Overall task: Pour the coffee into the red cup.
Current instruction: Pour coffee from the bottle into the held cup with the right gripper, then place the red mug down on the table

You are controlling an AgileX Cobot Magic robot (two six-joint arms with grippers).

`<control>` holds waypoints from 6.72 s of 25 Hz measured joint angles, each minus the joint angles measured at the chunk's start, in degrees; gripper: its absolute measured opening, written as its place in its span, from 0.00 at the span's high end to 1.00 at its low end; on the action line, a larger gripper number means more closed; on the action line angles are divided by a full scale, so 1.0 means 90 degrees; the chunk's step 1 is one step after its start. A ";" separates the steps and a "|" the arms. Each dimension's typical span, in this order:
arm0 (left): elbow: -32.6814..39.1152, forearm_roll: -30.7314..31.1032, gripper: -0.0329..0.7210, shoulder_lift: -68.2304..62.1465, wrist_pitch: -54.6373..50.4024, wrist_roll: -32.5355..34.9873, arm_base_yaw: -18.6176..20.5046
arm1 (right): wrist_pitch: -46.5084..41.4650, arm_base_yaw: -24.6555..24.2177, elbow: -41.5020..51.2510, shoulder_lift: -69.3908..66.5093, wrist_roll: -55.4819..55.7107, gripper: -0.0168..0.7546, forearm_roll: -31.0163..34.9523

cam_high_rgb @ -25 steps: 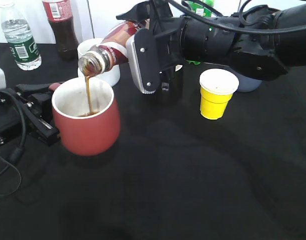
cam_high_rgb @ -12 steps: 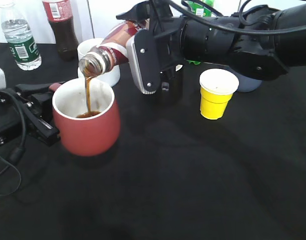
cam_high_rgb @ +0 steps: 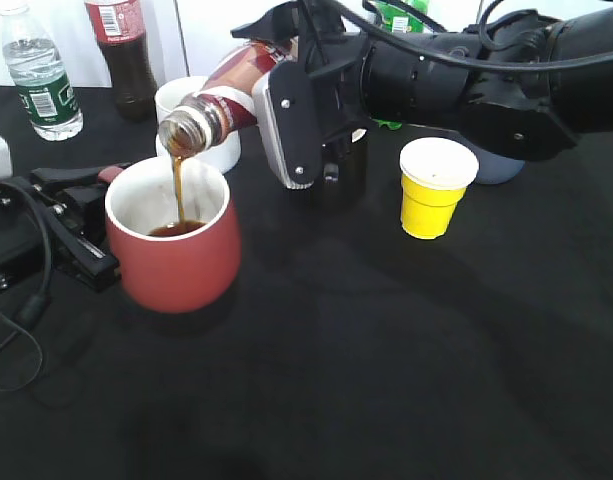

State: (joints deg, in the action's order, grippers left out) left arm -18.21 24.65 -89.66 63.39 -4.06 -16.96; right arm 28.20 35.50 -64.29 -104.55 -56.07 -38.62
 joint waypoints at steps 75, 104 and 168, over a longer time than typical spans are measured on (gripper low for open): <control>0.0000 -0.0005 0.83 0.0000 -0.0017 0.0020 0.0000 | 0.0069 0.0000 0.0000 0.0000 -0.0699 0.29 0.0064; 0.0000 -0.0042 0.83 0.0000 -0.0051 0.0020 0.0000 | 0.0105 0.0000 0.0000 0.0000 -0.0848 0.29 0.0071; -0.2989 -0.2072 0.62 -0.3617 0.0610 -0.0152 0.1961 | -0.0281 0.0015 0.0000 0.0372 0.9252 0.29 0.0417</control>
State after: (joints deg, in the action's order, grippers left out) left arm -45.11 6.00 -122.21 68.88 -5.43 0.69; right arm 25.67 35.64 -64.29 -101.19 27.19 -34.86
